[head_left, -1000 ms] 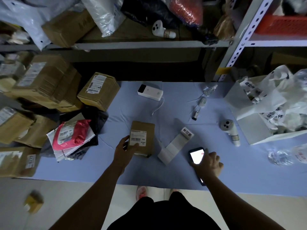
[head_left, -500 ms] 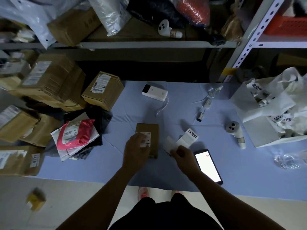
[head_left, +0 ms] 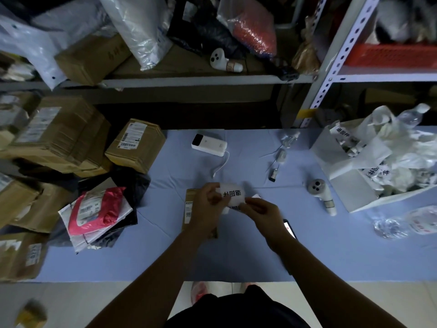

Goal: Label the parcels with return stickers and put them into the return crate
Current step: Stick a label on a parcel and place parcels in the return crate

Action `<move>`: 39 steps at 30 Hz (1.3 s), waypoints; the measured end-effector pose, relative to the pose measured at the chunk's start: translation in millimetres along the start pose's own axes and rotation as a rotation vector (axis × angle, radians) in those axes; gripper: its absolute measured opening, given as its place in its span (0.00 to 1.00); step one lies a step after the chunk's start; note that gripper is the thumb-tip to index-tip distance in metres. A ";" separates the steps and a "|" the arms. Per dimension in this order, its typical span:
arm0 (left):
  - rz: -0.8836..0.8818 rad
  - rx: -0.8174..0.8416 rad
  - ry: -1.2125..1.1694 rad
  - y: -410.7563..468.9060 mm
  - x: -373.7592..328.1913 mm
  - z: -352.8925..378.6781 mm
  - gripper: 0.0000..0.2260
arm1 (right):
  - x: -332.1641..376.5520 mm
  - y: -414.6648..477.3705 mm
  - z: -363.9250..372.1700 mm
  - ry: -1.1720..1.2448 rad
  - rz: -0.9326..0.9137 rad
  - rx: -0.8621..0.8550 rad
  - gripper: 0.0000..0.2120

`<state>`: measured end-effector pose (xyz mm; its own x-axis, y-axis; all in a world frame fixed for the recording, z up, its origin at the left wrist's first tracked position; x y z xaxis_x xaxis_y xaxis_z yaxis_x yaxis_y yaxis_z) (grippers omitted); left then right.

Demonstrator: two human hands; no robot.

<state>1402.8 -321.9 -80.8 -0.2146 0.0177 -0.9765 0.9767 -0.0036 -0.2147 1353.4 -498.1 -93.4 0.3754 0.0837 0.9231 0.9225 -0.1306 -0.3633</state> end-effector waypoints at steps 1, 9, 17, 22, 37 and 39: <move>0.008 -0.009 -0.010 0.5 -3.2 -0.4 0.18 | 0.6 -1.9 1.2 -0.040 -0.018 0.009 0.05; 0.489 0.254 0.503 -0.4 -2.7 10.8 0.15 | 12.1 -1.2 6.3 -0.190 -0.188 -0.003 0.07; 0.421 0.279 0.602 6.4 9.9 8.9 0.14 | 9.3 1.0 9.1 -0.297 -0.260 -0.041 0.08; 0.320 0.265 0.499 5.2 11.6 5.5 0.09 | 1.8 5.7 9.5 -0.314 -0.311 -0.072 0.05; 0.327 0.278 0.393 -5.5 3.4 0.2 0.04 | 1.7 -1.4 11.0 -0.320 -0.332 -0.052 0.06; 0.309 0.283 0.417 -4.5 6.1 -1.2 0.04 | 4.1 -3.4 10.2 -0.323 -0.328 -0.056 0.05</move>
<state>1397.1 -320.6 -85.8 0.1566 0.3648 -0.9178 0.9412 -0.3368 0.0267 1352.7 -487.3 -89.7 0.0815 0.4319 0.8982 0.9943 -0.0980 -0.0431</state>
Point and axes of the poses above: each hand's wrist, its own y-axis towards the middle knuckle, its own z-axis out of the palm, x = y × z, the point moved 3 cm from there along y, towards the middle knuckle, and after that the axes turned 6 degrees about -y, right-handed, at the moved point
